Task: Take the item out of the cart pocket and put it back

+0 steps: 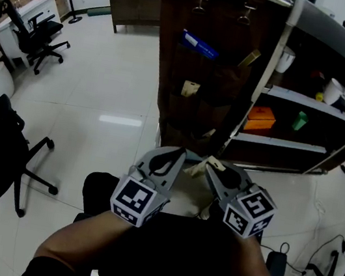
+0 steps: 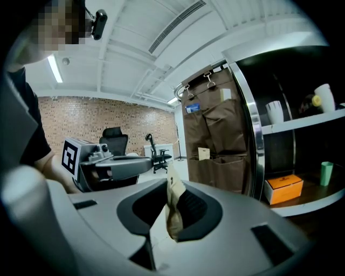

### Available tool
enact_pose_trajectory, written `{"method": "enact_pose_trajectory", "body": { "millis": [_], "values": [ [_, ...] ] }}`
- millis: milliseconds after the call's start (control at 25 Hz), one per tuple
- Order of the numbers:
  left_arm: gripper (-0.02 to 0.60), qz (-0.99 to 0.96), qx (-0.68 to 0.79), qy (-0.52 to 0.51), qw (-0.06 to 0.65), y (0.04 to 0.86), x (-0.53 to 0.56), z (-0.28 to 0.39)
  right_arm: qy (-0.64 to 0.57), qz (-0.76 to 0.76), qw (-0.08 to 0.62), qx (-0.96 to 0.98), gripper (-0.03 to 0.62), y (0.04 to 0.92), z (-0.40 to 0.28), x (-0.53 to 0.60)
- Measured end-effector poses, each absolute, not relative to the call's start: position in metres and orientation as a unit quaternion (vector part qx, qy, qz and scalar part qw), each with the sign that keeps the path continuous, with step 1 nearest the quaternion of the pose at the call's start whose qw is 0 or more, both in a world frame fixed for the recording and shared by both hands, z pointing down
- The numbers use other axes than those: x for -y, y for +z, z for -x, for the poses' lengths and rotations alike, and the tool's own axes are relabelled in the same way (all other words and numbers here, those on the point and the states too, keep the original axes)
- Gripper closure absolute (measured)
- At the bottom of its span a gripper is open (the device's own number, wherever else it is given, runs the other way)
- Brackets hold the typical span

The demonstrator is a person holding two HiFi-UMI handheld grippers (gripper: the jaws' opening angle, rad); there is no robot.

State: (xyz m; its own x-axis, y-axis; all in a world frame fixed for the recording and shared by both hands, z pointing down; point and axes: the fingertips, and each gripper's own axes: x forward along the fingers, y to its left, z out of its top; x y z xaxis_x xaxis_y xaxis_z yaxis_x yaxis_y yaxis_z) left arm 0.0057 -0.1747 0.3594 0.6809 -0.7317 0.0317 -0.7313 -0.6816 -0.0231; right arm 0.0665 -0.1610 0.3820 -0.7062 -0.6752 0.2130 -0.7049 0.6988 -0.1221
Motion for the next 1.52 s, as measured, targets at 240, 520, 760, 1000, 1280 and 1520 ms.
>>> {"method": "enact_pose_trajectory", "body": {
  "millis": [240,520,760,1000,1280,1520],
  "values": [
    [0.581,0.914,-0.406,-0.020,0.010,0.361,0.177,-0.004,0.096,-0.375,0.077,0.919,0.525,0.382,-0.066,0.160],
    [0.581,0.912,-0.410,-0.019,0.011,0.360,0.177,-0.002,0.097,-0.376,0.078,0.918,0.525,0.382,-0.066,0.161],
    [0.581,0.912,-0.411,-0.018,0.012,0.361,0.178,-0.001,0.097,-0.375,0.078,0.918,0.525,0.383,-0.065,0.160],
    [0.581,0.912,-0.409,-0.019,0.010,0.360,0.177,-0.002,0.095,-0.375,0.073,0.919,0.525,0.377,-0.065,0.159],
    [0.581,0.912,-0.409,-0.021,0.011,0.361,0.179,-0.003,0.078,-0.386,0.058,0.918,0.525,0.354,-0.073,0.167],
    [0.581,0.912,-0.409,-0.021,0.012,0.360,0.179,-0.002,0.049,-0.404,0.035,0.913,0.525,0.319,-0.084,0.181]
  ]
}}
